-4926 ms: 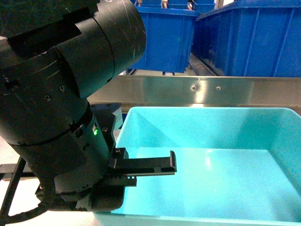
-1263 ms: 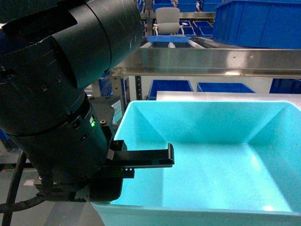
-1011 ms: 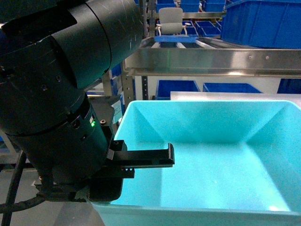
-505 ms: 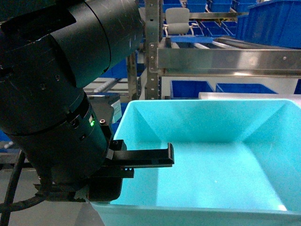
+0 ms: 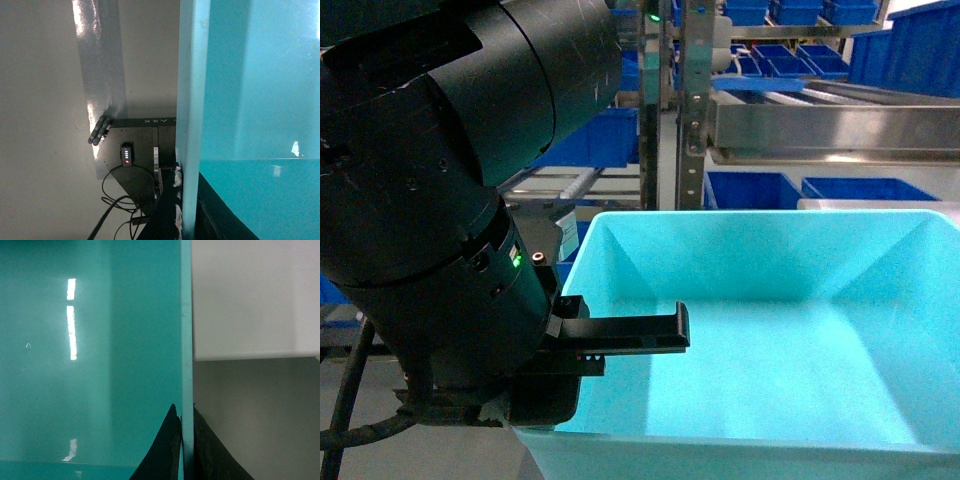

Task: Organize blue bins on left shelf correctly

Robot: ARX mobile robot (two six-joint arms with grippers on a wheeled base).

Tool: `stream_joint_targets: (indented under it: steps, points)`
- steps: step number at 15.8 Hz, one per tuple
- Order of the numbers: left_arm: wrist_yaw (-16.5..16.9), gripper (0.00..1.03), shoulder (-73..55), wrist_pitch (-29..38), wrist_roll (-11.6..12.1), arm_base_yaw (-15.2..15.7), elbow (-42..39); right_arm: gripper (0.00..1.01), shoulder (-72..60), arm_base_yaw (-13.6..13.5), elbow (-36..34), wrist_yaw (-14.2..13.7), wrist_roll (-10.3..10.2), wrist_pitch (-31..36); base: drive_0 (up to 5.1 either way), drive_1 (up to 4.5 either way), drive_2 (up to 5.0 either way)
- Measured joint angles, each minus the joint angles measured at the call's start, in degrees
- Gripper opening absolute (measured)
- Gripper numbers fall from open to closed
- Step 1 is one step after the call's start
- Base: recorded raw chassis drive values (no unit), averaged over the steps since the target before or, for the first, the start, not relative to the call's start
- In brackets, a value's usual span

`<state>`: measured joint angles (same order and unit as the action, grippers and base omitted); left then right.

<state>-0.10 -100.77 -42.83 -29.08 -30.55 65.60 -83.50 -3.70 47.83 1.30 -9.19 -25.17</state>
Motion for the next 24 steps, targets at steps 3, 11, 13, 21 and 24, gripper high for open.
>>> stream_joint_targets:
  steps: [3,11,13,21,24]
  points:
    - [0.0,0.02,0.0,0.0,0.0,0.0,0.0,0.02,0.0,0.0,0.0,0.0,0.0,-0.1,-5.1,2.38,2.4]
    - [0.0,0.02,0.0,0.0,0.0,0.0,0.0,0.02,0.0,0.0,0.0,0.0,0.0,-0.1,-5.1,2.38,2.4]
    - [0.0,0.02,0.0,-0.1,0.0,0.0,0.0,0.02,0.0,0.0,0.0,0.0,0.0,-0.2,-5.1,2.38,2.4]
    - [0.0,0.02,0.0,-0.1,0.0,0.0,0.0,0.02,0.0,0.0,0.0,0.0,0.0,0.0,-5.1,2.38,2.4]
    - [0.0,0.02,0.0,-0.1,0.0,0.0,0.0,0.02,0.0,0.0,0.0,0.0,0.0,-0.2,-3.3,4.92,-1.4]
